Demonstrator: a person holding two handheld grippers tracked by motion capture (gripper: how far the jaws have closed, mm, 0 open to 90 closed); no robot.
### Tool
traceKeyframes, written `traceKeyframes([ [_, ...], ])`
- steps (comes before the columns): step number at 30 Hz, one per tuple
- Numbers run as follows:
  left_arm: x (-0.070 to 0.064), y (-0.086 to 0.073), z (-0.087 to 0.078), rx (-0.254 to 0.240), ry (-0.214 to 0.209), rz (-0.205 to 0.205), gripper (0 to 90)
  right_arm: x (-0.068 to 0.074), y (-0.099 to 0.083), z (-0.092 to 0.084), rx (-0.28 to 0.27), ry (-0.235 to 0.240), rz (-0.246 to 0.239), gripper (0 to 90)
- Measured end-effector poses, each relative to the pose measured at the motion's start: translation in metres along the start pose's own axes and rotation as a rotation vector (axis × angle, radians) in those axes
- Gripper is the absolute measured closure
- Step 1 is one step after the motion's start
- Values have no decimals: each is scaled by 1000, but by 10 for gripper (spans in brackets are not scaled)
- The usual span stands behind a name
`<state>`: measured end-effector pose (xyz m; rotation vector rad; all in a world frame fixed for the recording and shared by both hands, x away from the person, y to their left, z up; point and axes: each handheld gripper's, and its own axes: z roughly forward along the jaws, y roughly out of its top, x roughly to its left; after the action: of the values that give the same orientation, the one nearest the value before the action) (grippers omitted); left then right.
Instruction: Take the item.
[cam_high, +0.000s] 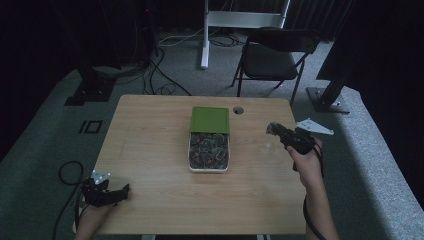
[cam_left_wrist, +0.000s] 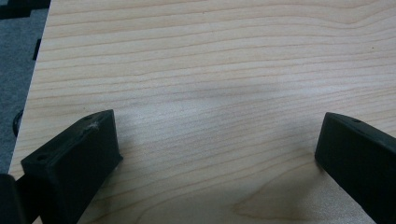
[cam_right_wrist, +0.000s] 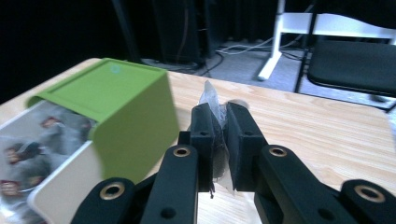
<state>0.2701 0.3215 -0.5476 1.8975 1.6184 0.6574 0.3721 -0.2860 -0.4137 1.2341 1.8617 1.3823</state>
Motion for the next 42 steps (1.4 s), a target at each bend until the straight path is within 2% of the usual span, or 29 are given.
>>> traceKeyframes([
  [7, 0, 0, 0, 0, 0, 0, 2, -13, -3, 0, 7, -49, 8, 824],
  [17, 0, 0, 0, 0, 0, 0, 2, -25, -6, 4, 23, -90, 20, 824],
  [42, 0, 0, 0, 0, 0, 0, 2, -39, -24, 32, 89, -114, 78, 823],
])
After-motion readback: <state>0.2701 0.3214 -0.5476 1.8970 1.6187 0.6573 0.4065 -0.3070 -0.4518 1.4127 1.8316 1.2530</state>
